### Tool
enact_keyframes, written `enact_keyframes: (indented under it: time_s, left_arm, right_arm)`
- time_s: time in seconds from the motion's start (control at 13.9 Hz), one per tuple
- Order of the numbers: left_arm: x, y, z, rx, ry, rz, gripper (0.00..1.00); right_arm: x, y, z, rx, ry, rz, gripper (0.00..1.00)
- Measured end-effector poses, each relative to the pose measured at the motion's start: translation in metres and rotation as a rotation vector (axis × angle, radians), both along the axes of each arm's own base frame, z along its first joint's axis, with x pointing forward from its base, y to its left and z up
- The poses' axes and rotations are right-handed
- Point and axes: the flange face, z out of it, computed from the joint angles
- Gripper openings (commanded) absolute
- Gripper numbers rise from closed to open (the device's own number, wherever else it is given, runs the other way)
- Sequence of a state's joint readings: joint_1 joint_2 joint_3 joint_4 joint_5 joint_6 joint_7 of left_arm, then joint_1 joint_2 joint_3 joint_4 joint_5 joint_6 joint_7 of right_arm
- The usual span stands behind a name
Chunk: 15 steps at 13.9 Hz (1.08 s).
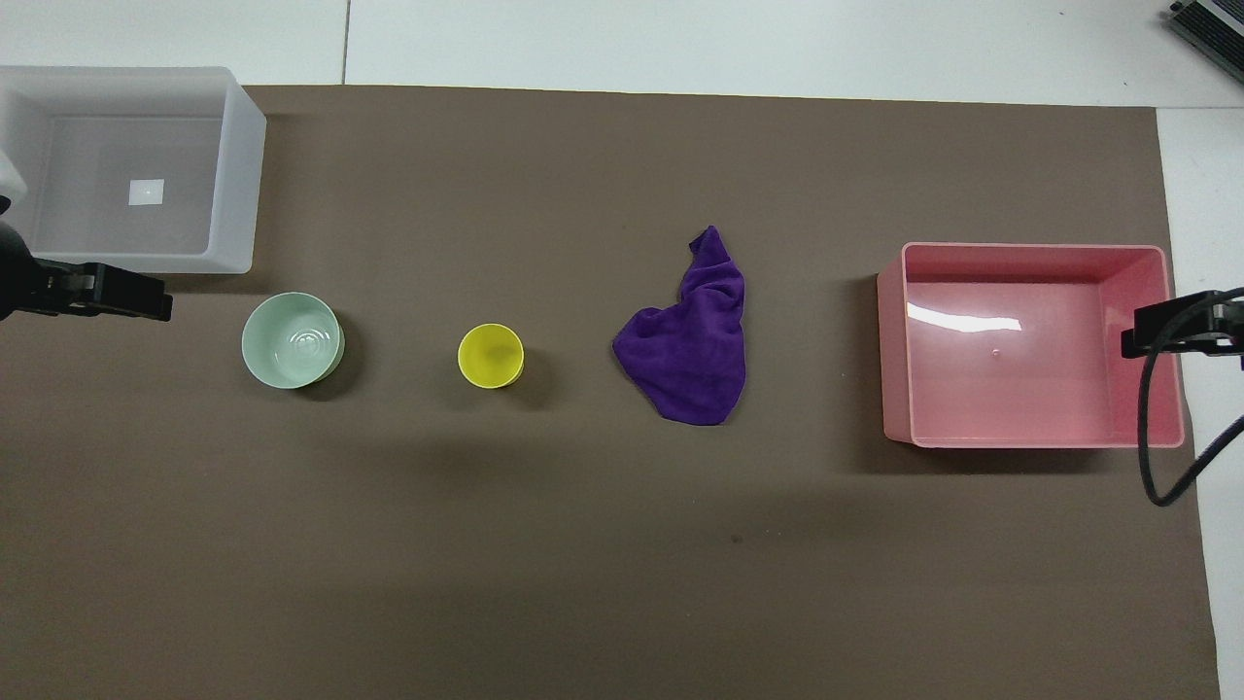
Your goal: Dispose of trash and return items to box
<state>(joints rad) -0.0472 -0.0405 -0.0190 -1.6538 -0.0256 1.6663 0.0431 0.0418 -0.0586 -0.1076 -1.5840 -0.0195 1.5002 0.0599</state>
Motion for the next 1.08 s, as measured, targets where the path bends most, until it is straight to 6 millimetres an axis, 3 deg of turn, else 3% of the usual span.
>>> enact_keyframes:
  time_s: [1.08]
  left_arm:
    - [0.0039,0.0015,-0.0063,0.0,-0.026,0.005,1.0]
  right_arm:
    - [-0.001,0.0062,-0.0084,0.002,0.017,0.021,1.0]
